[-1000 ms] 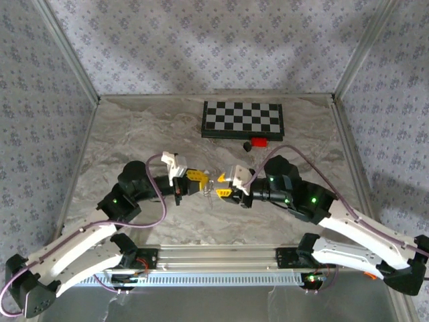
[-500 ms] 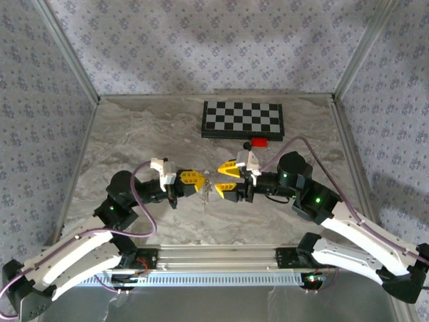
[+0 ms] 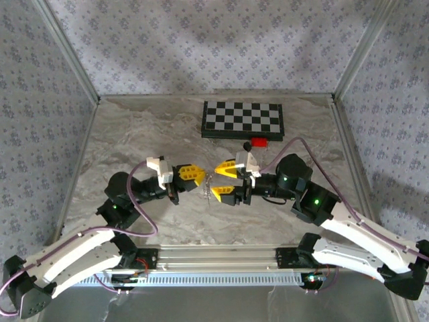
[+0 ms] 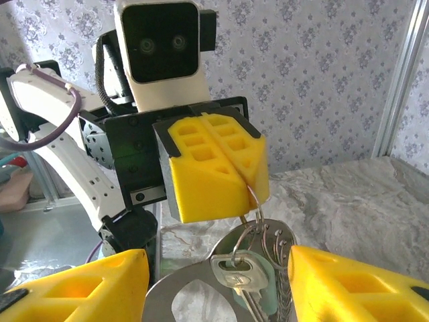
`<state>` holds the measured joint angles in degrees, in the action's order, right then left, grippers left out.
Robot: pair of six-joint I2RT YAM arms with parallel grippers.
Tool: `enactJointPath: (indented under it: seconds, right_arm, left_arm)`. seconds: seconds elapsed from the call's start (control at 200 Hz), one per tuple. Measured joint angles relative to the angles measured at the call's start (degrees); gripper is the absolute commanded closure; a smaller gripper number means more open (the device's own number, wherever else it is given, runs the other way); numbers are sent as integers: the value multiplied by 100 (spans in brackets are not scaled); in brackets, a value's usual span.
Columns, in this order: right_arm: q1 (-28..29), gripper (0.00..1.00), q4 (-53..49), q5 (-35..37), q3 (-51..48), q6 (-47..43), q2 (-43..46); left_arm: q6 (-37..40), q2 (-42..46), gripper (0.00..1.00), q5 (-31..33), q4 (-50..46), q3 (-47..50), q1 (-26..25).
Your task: Put the keys on the keyring
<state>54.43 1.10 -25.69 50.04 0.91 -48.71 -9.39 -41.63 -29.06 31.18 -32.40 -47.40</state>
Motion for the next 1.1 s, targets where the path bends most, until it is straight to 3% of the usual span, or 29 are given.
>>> enactJointPath:
  seconds: [0.71,1.099]
  right_arm:
    - [26,38,-94,-120,66,0,-70]
    - [85,57,26,-229,68,33,-210]
  left_arm:
    - [411,212,100,-203,-227,0,-334]
    - [531,245,100,-264,-319,0,-407]
